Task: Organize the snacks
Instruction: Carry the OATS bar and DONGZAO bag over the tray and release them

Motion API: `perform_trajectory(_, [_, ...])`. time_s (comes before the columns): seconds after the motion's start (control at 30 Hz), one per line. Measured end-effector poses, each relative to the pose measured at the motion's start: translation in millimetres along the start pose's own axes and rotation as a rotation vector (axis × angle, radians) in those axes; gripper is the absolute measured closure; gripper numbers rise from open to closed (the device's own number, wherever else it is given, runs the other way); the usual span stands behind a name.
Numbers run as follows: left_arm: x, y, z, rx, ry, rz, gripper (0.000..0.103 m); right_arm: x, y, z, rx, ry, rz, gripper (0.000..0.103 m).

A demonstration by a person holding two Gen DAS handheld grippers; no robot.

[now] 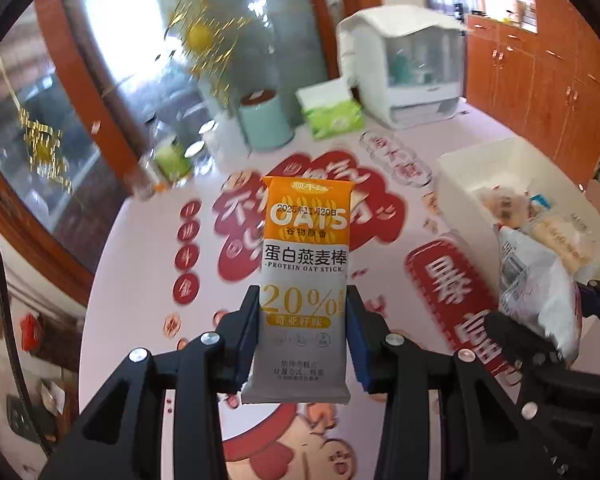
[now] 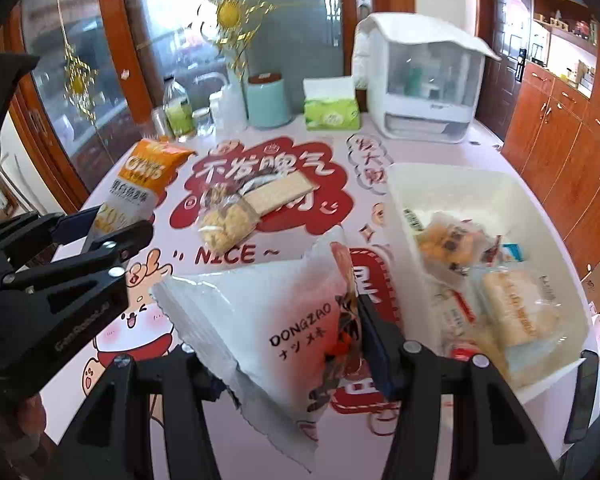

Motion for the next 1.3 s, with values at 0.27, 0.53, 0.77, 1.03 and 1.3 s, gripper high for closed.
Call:
perform_trajectory(0.27, [88,35,-55,0.067,-0.032,0.056,0.064,87,46,-5,0.07,-0.081,-0.001,0.048])
perform_trajectory(0.53, [183,31,-99,0.058,-0.101,0.076,0.064,173,73,-23,0.147,-0.155,0.027,0.048])
perform_trajectory(0.77, [230,-8,-109,-0.062,-0.145,0.072,0.064,228,58,-40,0.15,-0.235,0.057,0.047])
perform_trajectory(1.03, [252,-36,-135,-0.106,-0.167,0.049,0.063,259,15,-39,0.089,-0.288,0.055,0.047])
perform_trajectory(1.3, [258,-61,-127,-0.191,-0.182,0.052,0.063,274,-18,-56,0.058,-0.311,0.034,0.047])
Point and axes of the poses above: each gripper's, at about its wrist camera, not at the fingertips, and y roughly against the way its jaws point, x to its right, z to its underside, the point moved 9 cm from there along -y, roughly the way its jaws point, and after that the axes turned 5 degrees about -x, right-handed, at the moved point
